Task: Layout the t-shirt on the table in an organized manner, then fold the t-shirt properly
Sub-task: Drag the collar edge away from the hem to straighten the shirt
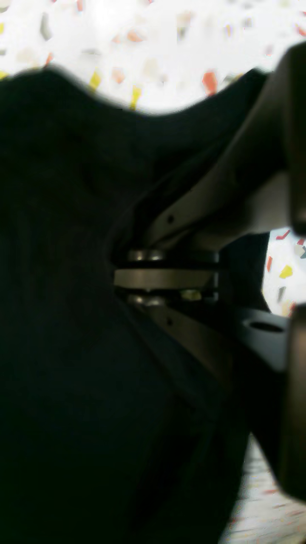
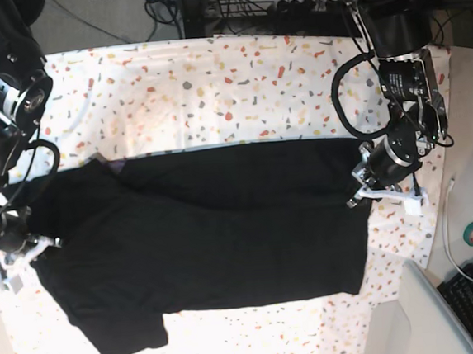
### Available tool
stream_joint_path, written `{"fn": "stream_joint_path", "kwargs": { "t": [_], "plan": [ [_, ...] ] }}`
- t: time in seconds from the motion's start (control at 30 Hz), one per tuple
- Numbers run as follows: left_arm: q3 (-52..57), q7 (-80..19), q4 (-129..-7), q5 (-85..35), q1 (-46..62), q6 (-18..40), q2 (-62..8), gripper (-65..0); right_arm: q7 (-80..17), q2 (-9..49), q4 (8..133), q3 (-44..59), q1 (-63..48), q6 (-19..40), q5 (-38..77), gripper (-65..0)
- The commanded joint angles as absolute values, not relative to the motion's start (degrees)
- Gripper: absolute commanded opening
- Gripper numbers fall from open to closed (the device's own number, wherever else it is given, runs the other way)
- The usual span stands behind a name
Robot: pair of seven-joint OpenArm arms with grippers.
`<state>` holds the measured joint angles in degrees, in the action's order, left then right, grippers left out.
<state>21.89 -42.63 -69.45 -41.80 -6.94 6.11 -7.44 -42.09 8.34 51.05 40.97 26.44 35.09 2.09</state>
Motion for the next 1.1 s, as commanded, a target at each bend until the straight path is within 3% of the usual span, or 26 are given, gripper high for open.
{"fn": "stream_joint_path", "kwargs": {
  "t": [0.0,0.17,0.2,0.33,0.4,0.67,0.83,1.07],
  "plan": [
    [22.11,-40.75,-70.29,-42.15,-8.04,6.73,-8.31,-65.0,-41.01,9.45,52.00,41.01,28.09,34.59,2.86,-65.0],
    [22.11,-38.73,-68.53,-42.15,-8.13,6.73,-8.48,-65.0,-41.27,9.45,52.35,41.01,27.91,33.98,2.86,-65.0],
    [22.11,-38.29,-68.09,-42.24,-8.22,6.73,-8.57,-61.5,-41.27,9.45,52.44,41.10,27.82,33.98,2.86,-60.6],
    [22.11,-35.91,-67.47,-42.24,-8.57,6.73,-8.48,-29.5,-41.27,9.45,53.23,41.54,26.86,33.98,3.21,-41.0],
    [22.11,-34.86,-68.35,-42.42,-8.22,6.73,-8.31,-23.2,-41.27,9.19,56.92,41.63,24.84,33.98,3.47,-36.0],
    [26.51,-34.42,-77.58,-42.42,2.59,6.90,-7.34,-23.2,-47.69,8.31,83.21,41.63,6.37,33.89,24.22,-35.0],
    [33.54,-34.33,-78.20,-42.42,8.40,7.08,-5.32,-23.2,-47.96,8.22,84.53,41.63,-3.30,33.89,32.75,-35.0],
    [33.45,-34.42,-73.27,-42.42,5.41,7.16,-5.32,-23.2,-47.60,7.96,84.00,41.63,-7.16,33.89,36.35,-35.0]
  ]
}}
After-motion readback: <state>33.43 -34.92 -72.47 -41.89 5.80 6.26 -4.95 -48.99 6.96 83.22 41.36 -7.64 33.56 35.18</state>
